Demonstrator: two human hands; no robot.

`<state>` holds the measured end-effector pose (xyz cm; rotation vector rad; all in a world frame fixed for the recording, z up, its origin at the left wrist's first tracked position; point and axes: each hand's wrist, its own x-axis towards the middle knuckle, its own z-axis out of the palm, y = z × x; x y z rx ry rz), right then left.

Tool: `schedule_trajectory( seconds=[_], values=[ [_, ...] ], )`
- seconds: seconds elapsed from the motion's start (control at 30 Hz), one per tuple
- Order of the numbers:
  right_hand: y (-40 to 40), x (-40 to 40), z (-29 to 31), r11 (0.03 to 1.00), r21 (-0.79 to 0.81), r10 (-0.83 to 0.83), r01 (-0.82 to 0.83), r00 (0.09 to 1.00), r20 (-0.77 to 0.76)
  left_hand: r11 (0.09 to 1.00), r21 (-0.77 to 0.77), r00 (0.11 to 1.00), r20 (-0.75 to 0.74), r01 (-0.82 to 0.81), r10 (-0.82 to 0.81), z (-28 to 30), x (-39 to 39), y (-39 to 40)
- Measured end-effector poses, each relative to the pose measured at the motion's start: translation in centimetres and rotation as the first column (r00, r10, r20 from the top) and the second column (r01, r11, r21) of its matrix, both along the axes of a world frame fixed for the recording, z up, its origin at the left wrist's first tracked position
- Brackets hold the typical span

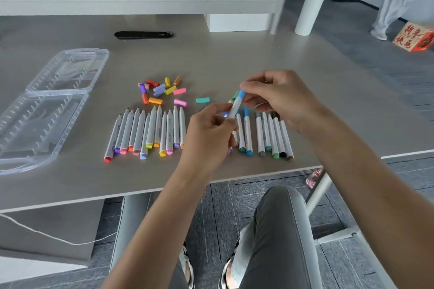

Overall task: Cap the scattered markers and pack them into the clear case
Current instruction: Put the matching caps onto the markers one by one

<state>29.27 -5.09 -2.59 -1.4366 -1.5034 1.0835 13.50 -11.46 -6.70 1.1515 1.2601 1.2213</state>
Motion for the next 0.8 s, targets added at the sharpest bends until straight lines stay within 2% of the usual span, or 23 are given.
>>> schedule_trajectory(
  seconds=[0.1, 0.27, 0.37, 0.5, 0.57, 0.67, 0.73, 0.8],
  values=[
    [-0.4, 0.8, -0.2, 0.999, 0.033, -0.033, 0.032, 0.999, 0.01, 0.998, 0.058, 0.996, -0.095, 0.009, -0.004, 0.0, 0.9, 0.2],
    [-1.2, 1.8, -0.8, 0.983, 0.104, -0.15, 0.154, 0.988, -0.047, 0.998, 0.063, 0.996, -0.087, 0.008, -0.003, 0.4, 3.3, 0.1],
    [-1.7, 2.3, -1.1, 0.978, 0.12, -0.167, 0.171, 0.985, -0.044, 0.997, 0.074, 0.996, -0.084, -0.011, 0.017, 0.2, 4.8, 0.1],
    [-1.8, 3.8, -1.3, 0.977, 0.05, -0.203, 0.209, 0.974, -0.101, 0.996, 0.059, 0.996, -0.075, 0.063, -0.058, 0.6, 6.3, -0.4],
    [-1.5, 4.9, -1.4, 0.967, -0.006, -0.255, 0.255, 0.963, -0.092, 0.997, 0.051, 0.991, -0.126, 0.062, -0.055, 0.4, 6.3, -0.8],
    [-0.4, 7.1, -2.2, 0.95, -0.011, -0.31, 0.312, 0.949, 0.063, 0.999, 0.043, 0.994, -0.108, 0.023, -0.018, -0.1, 5.6, -1.5],
    [0.2, 8.3, -3.3, 0.957, 0.02, -0.283, 0.288, 0.924, 0.259, 1.0, 0.016, 1.0, -0.026, 0.016, -0.015, -0.1, 5.1, -1.9],
    [0.5, 8.7, -4.3, 0.962, 0.038, -0.26, 0.271, 0.86, 0.439, 1.0, -0.019, 0.997, 0.074, 0.007, -0.006, -0.2, 4.6, -2.2]
  ],
)
